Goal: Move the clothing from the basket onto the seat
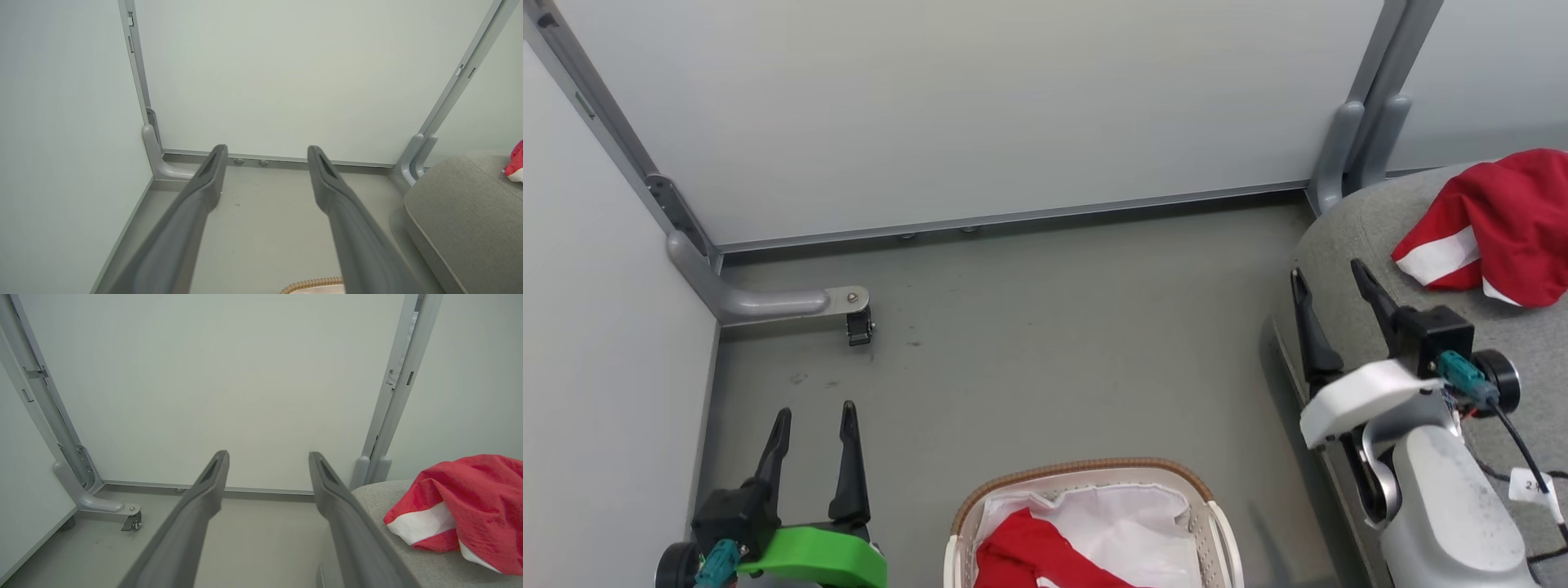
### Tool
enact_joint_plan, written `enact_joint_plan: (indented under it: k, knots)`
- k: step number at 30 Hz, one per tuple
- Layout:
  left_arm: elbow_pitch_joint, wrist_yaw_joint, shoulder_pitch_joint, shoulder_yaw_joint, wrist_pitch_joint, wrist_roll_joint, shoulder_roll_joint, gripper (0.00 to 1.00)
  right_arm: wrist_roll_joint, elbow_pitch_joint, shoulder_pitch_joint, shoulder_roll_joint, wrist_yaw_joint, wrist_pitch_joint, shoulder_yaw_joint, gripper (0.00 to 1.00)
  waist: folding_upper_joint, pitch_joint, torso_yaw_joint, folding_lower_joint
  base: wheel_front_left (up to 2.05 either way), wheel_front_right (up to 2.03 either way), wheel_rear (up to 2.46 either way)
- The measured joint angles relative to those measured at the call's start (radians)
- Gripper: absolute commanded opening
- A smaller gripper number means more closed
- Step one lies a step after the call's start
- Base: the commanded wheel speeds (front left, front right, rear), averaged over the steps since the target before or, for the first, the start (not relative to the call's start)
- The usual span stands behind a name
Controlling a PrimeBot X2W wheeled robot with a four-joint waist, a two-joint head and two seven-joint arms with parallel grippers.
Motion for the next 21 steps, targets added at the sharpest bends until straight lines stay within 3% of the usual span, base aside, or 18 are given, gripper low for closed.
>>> enact_joint_plan:
  k: [12,21]
  knots:
    - [-0.003,-0.002,0.091,-0.015,0.0,-0.051,0.0,1.0,0.098,-0.087,0.216,0.0,0.0,0.0,0.064,1.0,0.0,-0.034,-0.005,0.0,0.0,0.0,0.0]
    - [0.007,0.002,0.096,-0.023,0.0,-0.049,0.0,1.0,0.103,-0.094,0.248,0.0,0.0,0.0,0.097,1.0,0.0,-0.052,-0.009,0.0,0.0,0.0,0.0]
